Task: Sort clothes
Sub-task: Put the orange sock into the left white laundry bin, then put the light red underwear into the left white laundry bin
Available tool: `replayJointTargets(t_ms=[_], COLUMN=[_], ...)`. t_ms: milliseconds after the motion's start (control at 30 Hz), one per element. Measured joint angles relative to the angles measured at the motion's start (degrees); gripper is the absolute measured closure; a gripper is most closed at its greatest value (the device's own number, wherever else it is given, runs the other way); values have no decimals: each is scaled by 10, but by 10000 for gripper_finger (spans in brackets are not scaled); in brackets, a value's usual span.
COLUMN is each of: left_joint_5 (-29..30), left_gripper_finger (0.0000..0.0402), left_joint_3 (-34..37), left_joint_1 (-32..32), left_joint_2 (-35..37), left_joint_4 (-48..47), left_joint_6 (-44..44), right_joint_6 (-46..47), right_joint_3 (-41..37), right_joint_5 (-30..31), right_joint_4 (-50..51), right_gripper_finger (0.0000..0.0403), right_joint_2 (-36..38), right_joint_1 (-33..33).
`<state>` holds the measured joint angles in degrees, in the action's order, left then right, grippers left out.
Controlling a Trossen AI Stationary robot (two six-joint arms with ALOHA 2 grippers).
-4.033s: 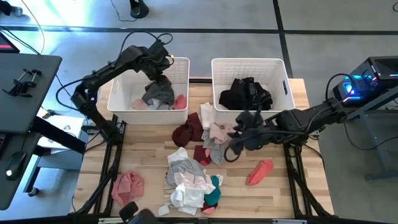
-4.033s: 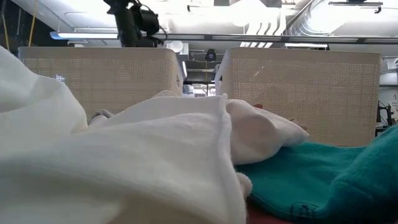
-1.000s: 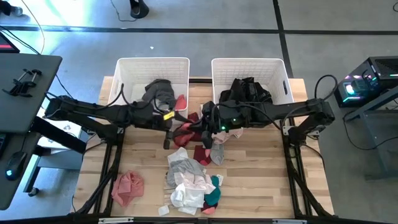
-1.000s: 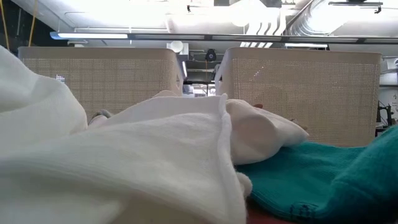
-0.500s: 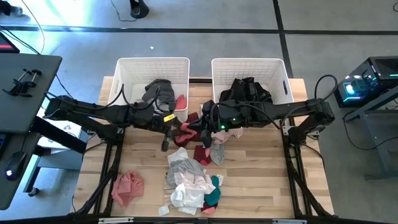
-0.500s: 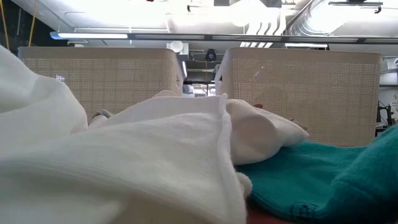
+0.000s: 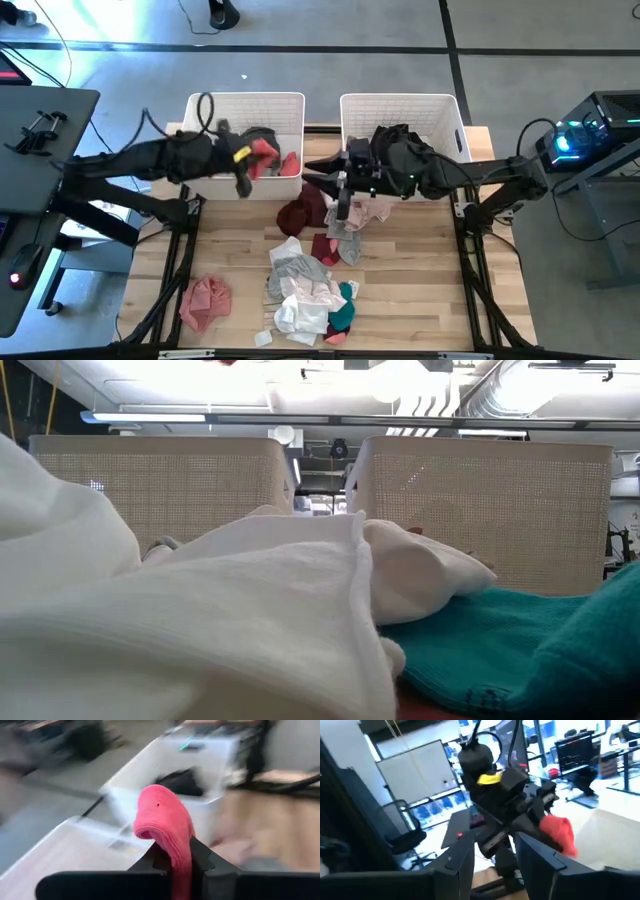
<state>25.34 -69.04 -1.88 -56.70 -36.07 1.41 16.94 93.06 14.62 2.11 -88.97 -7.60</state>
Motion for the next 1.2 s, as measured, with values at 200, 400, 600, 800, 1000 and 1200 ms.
replayJointTargets(t_ms=[200,400,600,800,1000,1200], left_joint_5=[6,49,-37,-56,-60,-70], left_gripper_finger=[390,357,269,192,182,208], left_joint_3=[1,47,89,92,92,92], left_joint_1=[-144,-248,-307,-315,-308,-260], left_joint_2=[-6,-27,-37,-31,-4,45], left_joint_4=[-178,-199,-198,-197,-198,-197], left_joint_6=[54,100,100,104,118,109], right_joint_6=[23,56,76,76,76,60], right_joint_3=[0,0,-1,-1,-1,-1], right_joint_5=[22,23,23,34,40,41], right_joint_4=[43,79,99,113,122,142], right_gripper_finger=[274,274,274,274,274,274], right_joint_2=[1,1,1,1,1,1], right_joint_1=[1,1,-11,-24,-25,-25])
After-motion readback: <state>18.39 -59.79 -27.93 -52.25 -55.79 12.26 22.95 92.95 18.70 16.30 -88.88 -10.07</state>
